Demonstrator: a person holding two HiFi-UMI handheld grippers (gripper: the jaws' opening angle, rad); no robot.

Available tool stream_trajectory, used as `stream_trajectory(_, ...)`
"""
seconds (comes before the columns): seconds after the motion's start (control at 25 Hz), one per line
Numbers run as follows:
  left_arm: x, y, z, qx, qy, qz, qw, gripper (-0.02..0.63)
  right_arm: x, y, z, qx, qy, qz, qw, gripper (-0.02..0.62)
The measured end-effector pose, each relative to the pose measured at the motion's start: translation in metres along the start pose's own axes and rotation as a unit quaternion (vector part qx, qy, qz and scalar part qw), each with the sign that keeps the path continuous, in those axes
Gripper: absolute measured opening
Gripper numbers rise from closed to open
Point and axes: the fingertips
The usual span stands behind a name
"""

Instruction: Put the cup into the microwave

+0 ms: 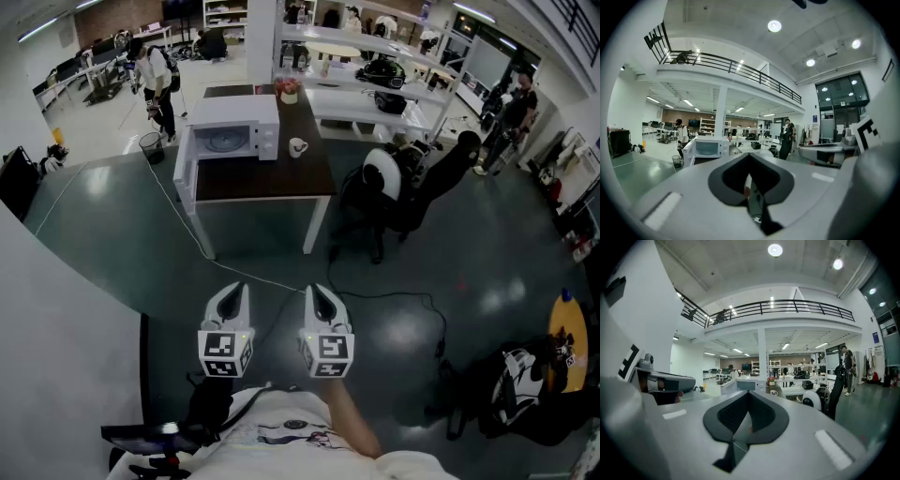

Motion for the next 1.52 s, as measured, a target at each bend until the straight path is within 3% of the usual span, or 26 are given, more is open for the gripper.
stream_trajectory(0.4, 0.001, -0.001, -0.003, -0.014, -0.007, -0.002, 0.9999, -0.003, -0.003, -0.004, 0.002, -0.008, -0.001, 0.003, 1.0, -0.002)
stream_trajectory(0.88, -0.005, 0.019, 0.013, -0.009, -0.003, -0.005, 0.9999, -0.003, -0.008, 0.006, 0.002, -0.047, -0.005, 0.001, 0.999, 0.001)
stream_trajectory(1.52, 0.026, 0.026, 0.054, -0.024, -0.016, -0.043, 0.9987, -0.003, 0.002, -0.004, 0.018, -0.091, 0.002, -0.012, 0.996, 0.002)
Point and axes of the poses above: the fingertips, and each gripper's own axes: y forward along the fingers, z to its right, x out of its underside, and after that the axes turned 1 degree about -x, right-handed
